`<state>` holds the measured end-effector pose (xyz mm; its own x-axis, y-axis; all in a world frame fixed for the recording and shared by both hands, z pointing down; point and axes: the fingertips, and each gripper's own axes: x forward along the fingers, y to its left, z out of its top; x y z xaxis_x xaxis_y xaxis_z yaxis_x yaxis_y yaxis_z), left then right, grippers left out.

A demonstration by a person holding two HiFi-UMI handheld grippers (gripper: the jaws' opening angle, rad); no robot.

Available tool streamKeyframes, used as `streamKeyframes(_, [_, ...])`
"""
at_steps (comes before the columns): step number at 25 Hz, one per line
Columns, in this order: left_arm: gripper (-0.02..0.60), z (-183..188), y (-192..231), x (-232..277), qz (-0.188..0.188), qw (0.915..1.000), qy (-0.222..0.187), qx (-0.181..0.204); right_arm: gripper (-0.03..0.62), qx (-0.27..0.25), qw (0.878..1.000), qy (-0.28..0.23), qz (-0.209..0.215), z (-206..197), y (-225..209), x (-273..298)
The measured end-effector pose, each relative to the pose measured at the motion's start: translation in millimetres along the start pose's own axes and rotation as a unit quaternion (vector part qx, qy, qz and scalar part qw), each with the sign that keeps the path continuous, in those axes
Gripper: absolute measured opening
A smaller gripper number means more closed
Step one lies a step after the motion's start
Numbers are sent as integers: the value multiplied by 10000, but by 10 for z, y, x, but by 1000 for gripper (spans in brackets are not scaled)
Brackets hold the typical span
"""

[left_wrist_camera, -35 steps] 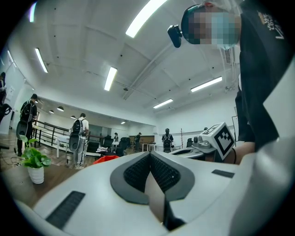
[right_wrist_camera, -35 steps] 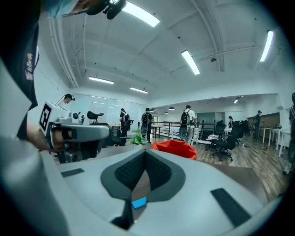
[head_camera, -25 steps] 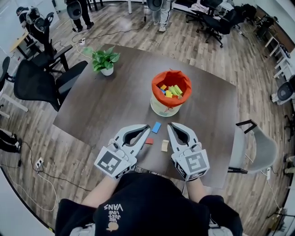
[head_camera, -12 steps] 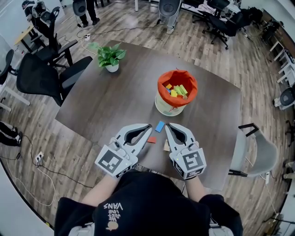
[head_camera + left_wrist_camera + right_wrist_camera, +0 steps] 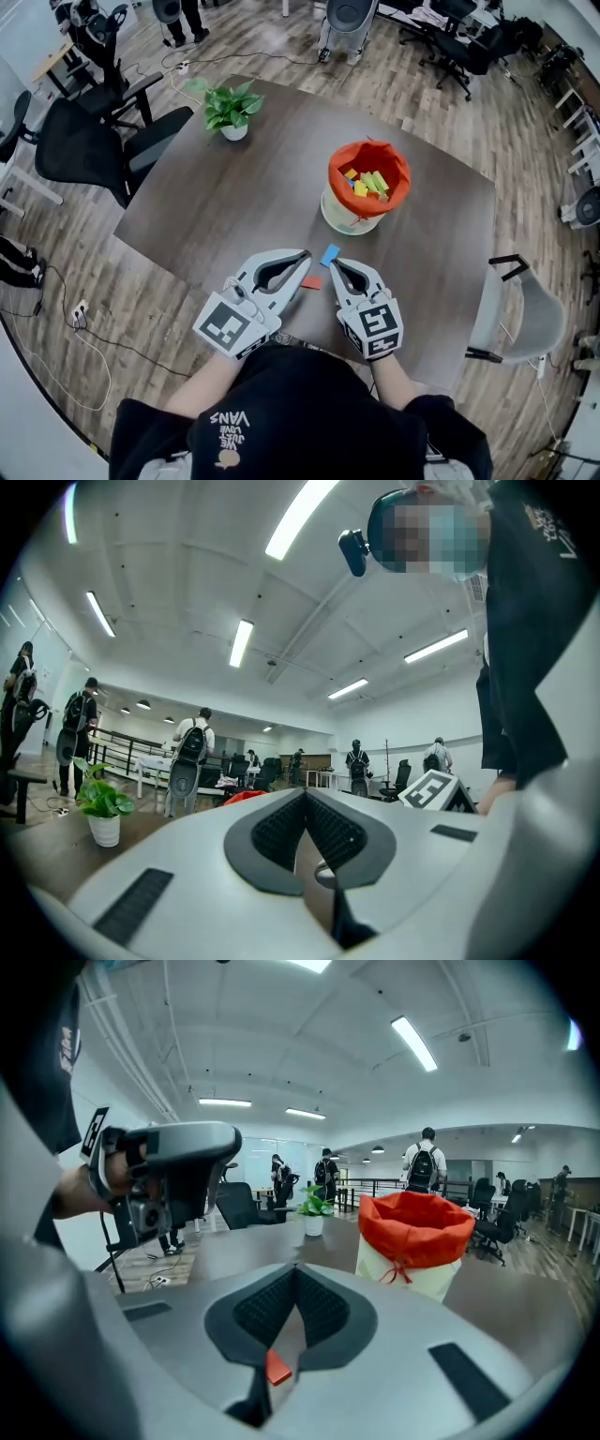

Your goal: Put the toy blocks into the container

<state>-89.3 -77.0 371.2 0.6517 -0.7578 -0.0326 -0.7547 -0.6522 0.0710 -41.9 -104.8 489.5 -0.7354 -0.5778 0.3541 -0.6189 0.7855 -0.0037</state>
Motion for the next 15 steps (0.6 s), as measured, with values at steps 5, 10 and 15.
streamKeyframes(5, [11, -20, 8, -10, -1, 10000, 3, -14, 18, -31, 9990, 422, 149, -329, 67, 161])
streamKeyframes(10, [11, -14, 30, -21, -13, 10000, 15, -3, 18, -68, 9967, 770, 253, -571, 144, 290])
streamKeyframes(15, [11, -1, 26, -27, -12, 10000, 14, -3, 18, -61, 9948, 966, 322, -714, 179, 353])
